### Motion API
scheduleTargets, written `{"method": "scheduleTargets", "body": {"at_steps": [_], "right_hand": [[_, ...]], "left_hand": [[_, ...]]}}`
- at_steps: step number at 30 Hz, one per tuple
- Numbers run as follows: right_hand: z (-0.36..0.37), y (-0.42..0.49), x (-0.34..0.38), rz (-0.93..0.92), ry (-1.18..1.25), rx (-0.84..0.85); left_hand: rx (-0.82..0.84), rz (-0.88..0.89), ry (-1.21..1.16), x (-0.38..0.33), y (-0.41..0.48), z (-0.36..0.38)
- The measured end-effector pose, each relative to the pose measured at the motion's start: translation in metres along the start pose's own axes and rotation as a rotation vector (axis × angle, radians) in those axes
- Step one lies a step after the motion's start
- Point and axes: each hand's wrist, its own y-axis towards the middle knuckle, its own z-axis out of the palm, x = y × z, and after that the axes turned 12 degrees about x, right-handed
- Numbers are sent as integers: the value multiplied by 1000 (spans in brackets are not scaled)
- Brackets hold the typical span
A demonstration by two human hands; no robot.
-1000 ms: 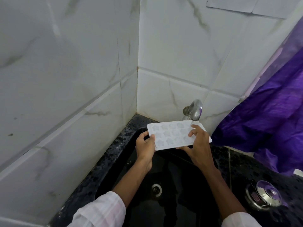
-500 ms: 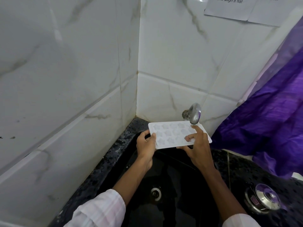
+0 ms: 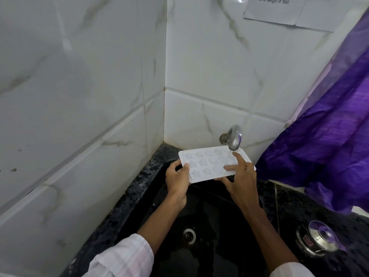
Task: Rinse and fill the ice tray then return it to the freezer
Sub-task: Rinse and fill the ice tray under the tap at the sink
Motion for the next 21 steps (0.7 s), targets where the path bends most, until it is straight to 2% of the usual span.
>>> {"method": "scheduleTargets", "body": {"at_steps": [3,9,14,21], "right_hand": [[0,0,-1,21,13,20],[3,-2,-6,-61,-21,48],[2,-7,-1,-2,-7,53],[9,-20,0,-18,63,84]], "left_hand": [[8,2,1,0,0,1],[16,10,19,3,-2,-2],[23,16,40,2,-1,-1],[7,-5,85,4,1,-8]]}}
